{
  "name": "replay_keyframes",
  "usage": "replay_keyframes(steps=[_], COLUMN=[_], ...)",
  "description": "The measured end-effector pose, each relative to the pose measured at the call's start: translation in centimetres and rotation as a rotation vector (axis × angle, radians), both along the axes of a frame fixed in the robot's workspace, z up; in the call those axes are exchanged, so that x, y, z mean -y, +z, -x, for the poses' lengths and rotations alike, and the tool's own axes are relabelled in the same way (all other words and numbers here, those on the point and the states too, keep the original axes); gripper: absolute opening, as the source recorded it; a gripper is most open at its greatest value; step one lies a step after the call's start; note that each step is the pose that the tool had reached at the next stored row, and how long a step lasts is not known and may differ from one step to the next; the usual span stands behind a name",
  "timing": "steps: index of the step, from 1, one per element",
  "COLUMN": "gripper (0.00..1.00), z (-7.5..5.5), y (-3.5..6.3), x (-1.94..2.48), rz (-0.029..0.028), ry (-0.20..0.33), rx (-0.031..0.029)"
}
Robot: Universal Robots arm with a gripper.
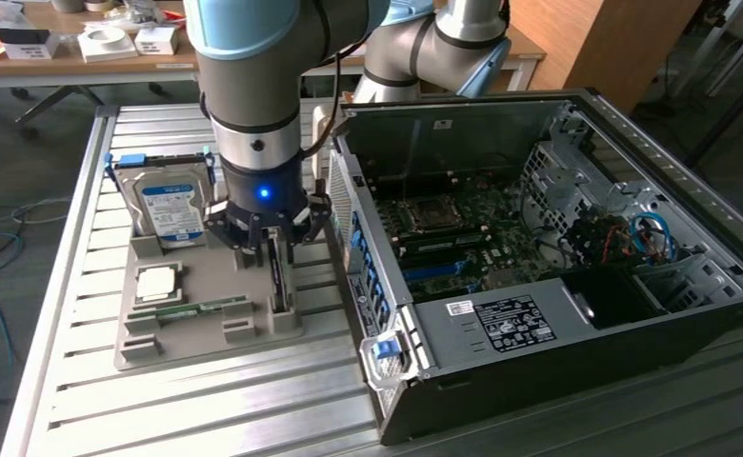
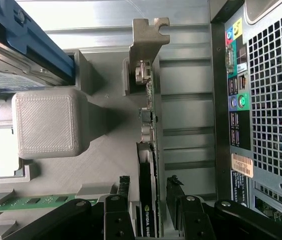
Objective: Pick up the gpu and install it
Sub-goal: 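Pick up the gpu and move the gpu toward the slot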
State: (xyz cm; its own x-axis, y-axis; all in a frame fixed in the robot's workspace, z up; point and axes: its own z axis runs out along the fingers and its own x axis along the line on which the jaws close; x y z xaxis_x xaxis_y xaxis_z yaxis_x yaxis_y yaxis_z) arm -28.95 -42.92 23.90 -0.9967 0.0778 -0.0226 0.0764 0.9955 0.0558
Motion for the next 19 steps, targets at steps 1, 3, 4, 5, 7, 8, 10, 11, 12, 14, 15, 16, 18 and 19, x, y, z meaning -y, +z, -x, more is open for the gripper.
replay_keyframes(steps=[1, 3, 4, 5, 7, 8, 10, 11, 12, 14, 15, 16, 18, 19], gripper=[0.43, 0.43, 0.43, 0.43, 0.43, 0.43, 0.43, 0.43, 0.43, 0.43, 0.43, 0.43, 0.43, 0.43], z=[0.0, 0.0, -0.01, 0.0, 0.0, 0.0, 0.0, 0.0, -0.01, 0.0, 0.0, 0.0, 0.0, 0.0], y=[0.0, -0.04, -0.09, -0.09, -0.09, -0.09, -0.09, -0.09, -0.15, -0.25, -0.25, -0.25, -0.25, -0.26], x=[0.0, 0.0, 0.0, 0.0, 0.0, 0.0, 0.0, 0.0, 0.0, 0.0, 0.0, 0.0, 0.0, 0.0], rz=[0.0, -0.0001, -0.0003, -0.0001, -0.0001, -0.0001, -0.0001, 0.0, -0.0002, -0.0002, 0.0, 0.0, 0.0, 0.0], ry=[0.0, 0.0, 0.0, 0.0, 0.0, 0.0, 0.0, 0.0, 0.0, 0.0, 0.0, 0.0, 0.0, 0.0], rx=[0.0001, 0.0002, 0.0004, 0.0003, 0.0001, 0.0001, 0.0001, 0.0001, 0.0004, 0.0003, 0.0, 0.0, 0.0001, 0.0001])
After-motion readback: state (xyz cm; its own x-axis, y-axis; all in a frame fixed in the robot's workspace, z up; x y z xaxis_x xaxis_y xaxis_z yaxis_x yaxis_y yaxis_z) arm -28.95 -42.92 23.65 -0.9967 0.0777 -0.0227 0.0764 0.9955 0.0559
